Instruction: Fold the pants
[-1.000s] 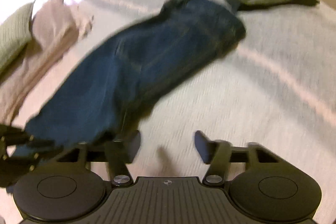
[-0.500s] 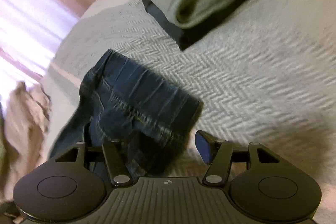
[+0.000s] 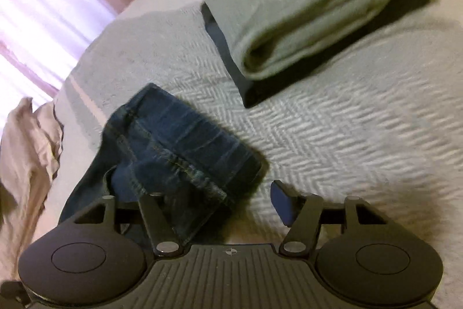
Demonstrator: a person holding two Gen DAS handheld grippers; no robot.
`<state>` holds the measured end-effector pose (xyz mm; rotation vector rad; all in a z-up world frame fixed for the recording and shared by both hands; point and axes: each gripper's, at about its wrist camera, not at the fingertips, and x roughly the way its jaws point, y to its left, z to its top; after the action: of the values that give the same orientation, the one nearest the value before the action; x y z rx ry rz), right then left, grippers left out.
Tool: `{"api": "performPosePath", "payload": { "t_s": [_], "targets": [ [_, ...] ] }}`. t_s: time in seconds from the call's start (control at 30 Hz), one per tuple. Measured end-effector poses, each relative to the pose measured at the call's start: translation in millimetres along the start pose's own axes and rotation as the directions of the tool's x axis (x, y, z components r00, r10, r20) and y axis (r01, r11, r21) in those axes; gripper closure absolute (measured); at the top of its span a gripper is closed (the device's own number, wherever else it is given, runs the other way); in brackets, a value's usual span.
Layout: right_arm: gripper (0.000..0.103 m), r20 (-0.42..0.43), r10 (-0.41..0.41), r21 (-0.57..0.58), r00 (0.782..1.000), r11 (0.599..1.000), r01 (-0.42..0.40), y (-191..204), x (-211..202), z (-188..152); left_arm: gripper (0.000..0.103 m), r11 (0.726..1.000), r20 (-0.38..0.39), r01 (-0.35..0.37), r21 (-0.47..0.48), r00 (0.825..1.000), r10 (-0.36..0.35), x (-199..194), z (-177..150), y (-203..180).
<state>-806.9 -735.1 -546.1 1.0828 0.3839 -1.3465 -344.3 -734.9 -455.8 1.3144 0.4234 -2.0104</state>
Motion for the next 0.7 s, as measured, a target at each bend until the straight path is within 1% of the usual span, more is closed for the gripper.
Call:
{"api": "performPosePath", "payload": {
  "t_s": [0.03,0.07,0.13,0.17,0.23,0.3,0.37,0.4,0.43,0.5,0.53,0.57,0.6,0.63,0.67,0.7],
  "targets": [
    [0.045,0.007,-0.013,-0.012,1.0,1.0,0.013,4.7,-11.2,-7.4,0.083,1.0,-0.005,-0.015,-0.018,1.0,0.015,-6.1,-10.1,4.8],
    [0.045,0.008,-0.004,-0.018,1.0,1.0,0.004,11.2,-19.1,-13.4,0.083,0.999,-0.01,-0.031,-0.044,0.999,0.031,-11.8,-21.2,10.2],
    [0.045,0.001,0.061,-0.045,0.998,0.997,-0.061,31.3,-37.5,-36.2,0.083,0.993,-0.019,-0.064,-0.098,0.998,0.062,-24.6,-46.9,19.9],
    [0.045,-0.026,0.108,-0.056,0.994,0.992,-0.11,42.9,-44.2,-48.6,0.083,0.99,-0.027,-0.078,-0.117,0.997,0.076,-29.9,-57.2,23.3],
    [0.045,-0.107,0.209,-0.048,0.972,0.975,-0.215,68.3,-49.7,-77.9,0.083,0.981,-0.04,-0.112,-0.159,0.993,0.107,-42.2,-81.8,29.4],
    [0.045,-0.178,0.281,-0.009,0.943,0.958,-0.287,88.5,-45.7,-102.8,0.083,0.967,-0.064,-0.144,-0.209,0.989,0.133,-53.3,-107.5,42.2],
    [0.045,-0.221,0.308,0.016,0.925,0.95,-0.312,103.0,-35.2,-123.0,0.082,0.948,-0.089,-0.186,-0.259,0.982,0.168,-59.3,-133.1,55.6],
    [0.045,-0.243,0.304,0.02,0.921,0.951,-0.308,107.4,-28.5,-131.3,0.082,0.937,-0.11,-0.205,-0.282,0.977,0.181,-61.7,-146.1,63.4],
    [0.045,-0.267,0.278,0.019,0.923,0.959,-0.283,110.0,-24.4,-138.6,0.082,0.923,-0.14,-0.236,-0.304,0.969,0.202,-62.8,-159.5,71.2],
    [0.046,-0.315,0.187,-0.028,0.93,0.978,-0.206,112.0,-23.1,-150.8,0.082,0.902,-0.15,-0.252,-0.349,0.966,0.212,-73.4,-187.8,86.2],
    [0.046,-0.318,0.15,-0.067,0.936,0.981,-0.18,112.0,-26.8,-154.7,0.079,0.893,-0.162,-0.269,-0.36,0.961,0.224,-80.2,-201.7,92.5],
    [0.046,-0.318,0.118,-0.099,0.941,0.983,-0.157,112.6,-31.0,-156.6,0.079,0.882,-0.18,-0.301,-0.362,0.951,0.251,-87.4,-215.0,97.8],
    [0.046,-0.317,0.077,-0.137,0.945,0.982,-0.126,114.9,-38.2,-157.2,0.079,0.862,-0.193,-0.329,-0.385,0.942,0.273,-96.6,-229.5,104.7],
    [0.046,-0.305,0.04,-0.181,0.951,0.978,-0.099,119.8,-46.5,-157.8,0.078,0.837,-0.202,-0.344,-0.426,0.938,0.283,-107.6,-245.1,113.1],
    [0.046,-0.281,0.004,-0.233,0.96,0.97,-0.072,126.6,-55.2,-157.7,0.078,0.815,-0.214,-0.358,-0.456,0.933,0.29,-116.3,-259.1,119.3],
    [0.046,-0.245,-0.028,-0.287,0.969,0.957,-0.045,136.1,-64.4,-158.7,0.078,0.795,-0.234,-0.38,-0.473,0.924,0.303,-124.8,-275.8,124.2]
  ]
}}
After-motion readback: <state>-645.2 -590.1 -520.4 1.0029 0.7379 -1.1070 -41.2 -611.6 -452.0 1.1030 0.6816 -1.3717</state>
